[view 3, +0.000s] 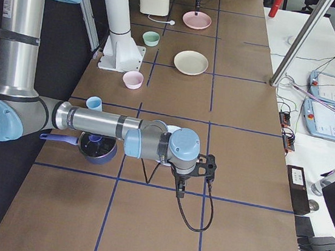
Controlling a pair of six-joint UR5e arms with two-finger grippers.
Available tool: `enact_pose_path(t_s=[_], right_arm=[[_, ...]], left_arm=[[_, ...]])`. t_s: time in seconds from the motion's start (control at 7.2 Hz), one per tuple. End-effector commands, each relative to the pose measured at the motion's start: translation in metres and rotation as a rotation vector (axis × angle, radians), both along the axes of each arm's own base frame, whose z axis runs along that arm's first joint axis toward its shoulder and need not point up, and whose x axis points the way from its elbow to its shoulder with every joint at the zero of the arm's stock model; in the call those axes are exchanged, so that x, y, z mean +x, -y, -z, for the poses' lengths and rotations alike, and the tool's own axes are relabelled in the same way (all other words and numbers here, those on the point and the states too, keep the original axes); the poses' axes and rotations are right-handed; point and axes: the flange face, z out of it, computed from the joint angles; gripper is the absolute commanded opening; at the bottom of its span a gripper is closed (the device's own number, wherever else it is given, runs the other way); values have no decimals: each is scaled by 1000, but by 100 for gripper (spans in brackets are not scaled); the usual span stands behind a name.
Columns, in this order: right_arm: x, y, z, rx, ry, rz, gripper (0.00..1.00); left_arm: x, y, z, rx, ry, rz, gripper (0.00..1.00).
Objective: Stack three plates with pink and blue
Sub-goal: 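Reach the left gripper to the pink plate rim and grasp it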
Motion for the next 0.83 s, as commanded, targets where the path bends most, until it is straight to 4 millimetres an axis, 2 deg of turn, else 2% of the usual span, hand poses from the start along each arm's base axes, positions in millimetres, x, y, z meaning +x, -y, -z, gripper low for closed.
enact_pose_path(t_s=[0.0,0.14,0.28,0.56,0.69], right_arm=[[0,1,3,4,4,-1,100],[-2,5,7,11,7,4,100],[-2,9,16,31,5,4,100],[-5,5,6,10,11,7,100],[-13,4,4,-1,11,17,100]], left_arm=[[-5,-4,8,4,-15,-4,0],[-9,-5,16,-14,-56,-21,0],[-34,2,20,-38,-98,8,0],[-74,9,27,-127,-202,31,0],[-83,14,39,-125,-236,36,0]])
